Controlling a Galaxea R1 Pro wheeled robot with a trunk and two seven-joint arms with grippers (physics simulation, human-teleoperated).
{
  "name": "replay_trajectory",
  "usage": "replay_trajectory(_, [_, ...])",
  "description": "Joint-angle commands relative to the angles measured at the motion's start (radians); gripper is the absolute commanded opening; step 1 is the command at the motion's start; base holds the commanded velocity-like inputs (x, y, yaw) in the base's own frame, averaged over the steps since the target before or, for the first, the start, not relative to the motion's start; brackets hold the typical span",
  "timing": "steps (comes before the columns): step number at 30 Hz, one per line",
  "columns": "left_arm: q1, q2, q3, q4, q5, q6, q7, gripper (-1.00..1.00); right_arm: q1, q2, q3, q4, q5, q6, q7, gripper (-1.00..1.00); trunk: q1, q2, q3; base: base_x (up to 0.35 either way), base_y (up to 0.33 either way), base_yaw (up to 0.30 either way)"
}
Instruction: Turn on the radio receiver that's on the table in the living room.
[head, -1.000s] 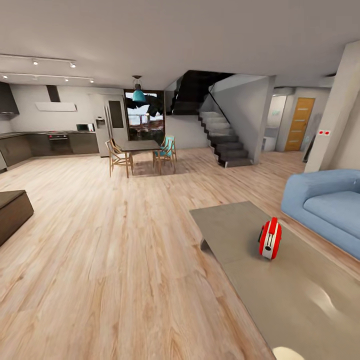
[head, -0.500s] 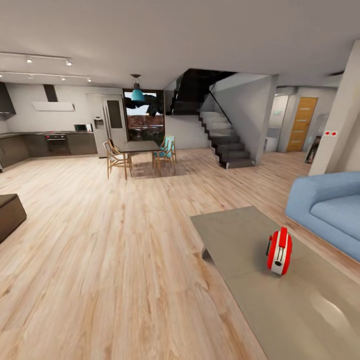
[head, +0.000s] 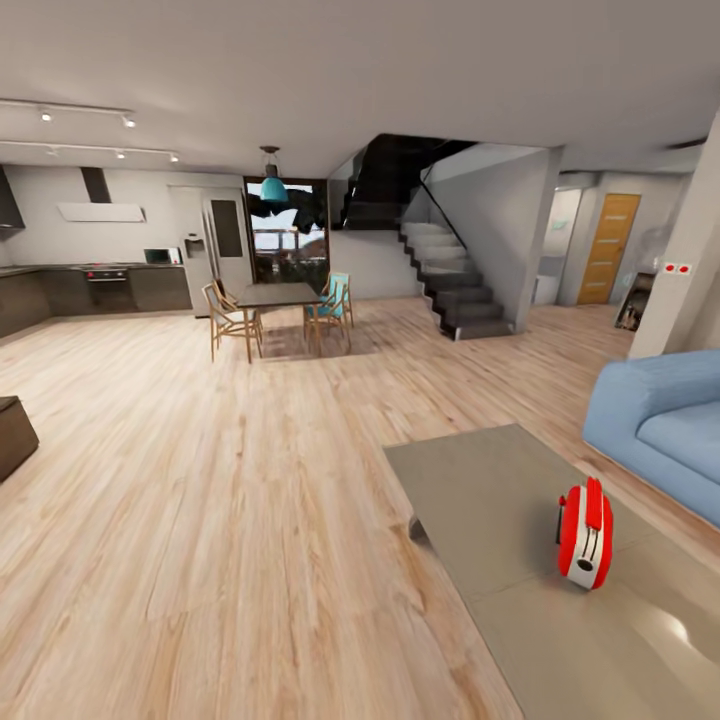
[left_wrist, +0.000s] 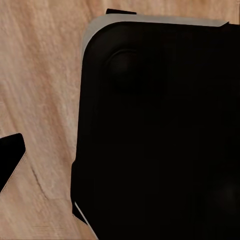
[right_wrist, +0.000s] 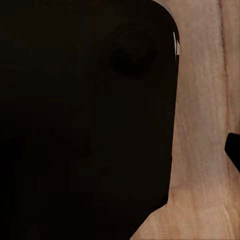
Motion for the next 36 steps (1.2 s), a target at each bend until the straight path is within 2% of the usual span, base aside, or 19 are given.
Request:
replay_trajectory(1, [0.0, 0.001, 0.0, 0.0, 0.0, 0.0, -0.001, 1.0, 0.0, 0.0, 0.0, 0.0, 0.0, 0.0, 0.0, 1.0, 0.0, 0.0, 0.0, 0.324, 0.105, 0.0])
replay_trajectory(7, [0.0, 0.004, 0.0, 0.0, -0.002, -0.002, -0.006, 1.0, 0.0, 0.0, 0.0, 0.0, 0.0, -0.001, 0.0, 1.0, 0.0, 0.0, 0.0, 0.306, 0.133, 0.0])
replay_trajectory(12, [0.0, 0.004, -0.001, 0.0, -0.006, -0.003, -0.007, 1.0, 0.0, 0.0, -0.002, 0.001, -0.001, -0.004, -0.001, 1.0, 0.0, 0.0, 0.0, 0.044, 0.024, -0.065])
replay_trajectory(25, [0.0, 0.002, 0.0, 0.0, -0.008, -0.003, -0.003, 1.0, -0.001, 0.002, -0.002, 0.001, 0.0, -0.006, 0.0, 1.0, 0.0, 0.0, 0.0, 0.002, 0.001, -0.268])
replay_trajectory(30, [0.0, 0.002, -0.004, 0.0, -0.008, -0.003, -0.004, 1.0, 0.0, 0.001, -0.003, 0.001, 0.0, -0.006, 0.0, 1.0, 0.0, 0.0, 0.0, 0.0, 0.0, -0.049])
replay_trajectory(36, [0.0, 0.003, -0.002, 0.0, -0.008, -0.003, -0.004, 1.0, 0.0, 0.001, -0.002, 0.0, 0.001, -0.006, -0.001, 1.0, 0.0, 0.0, 0.0, 0.0, 0.0, -0.243])
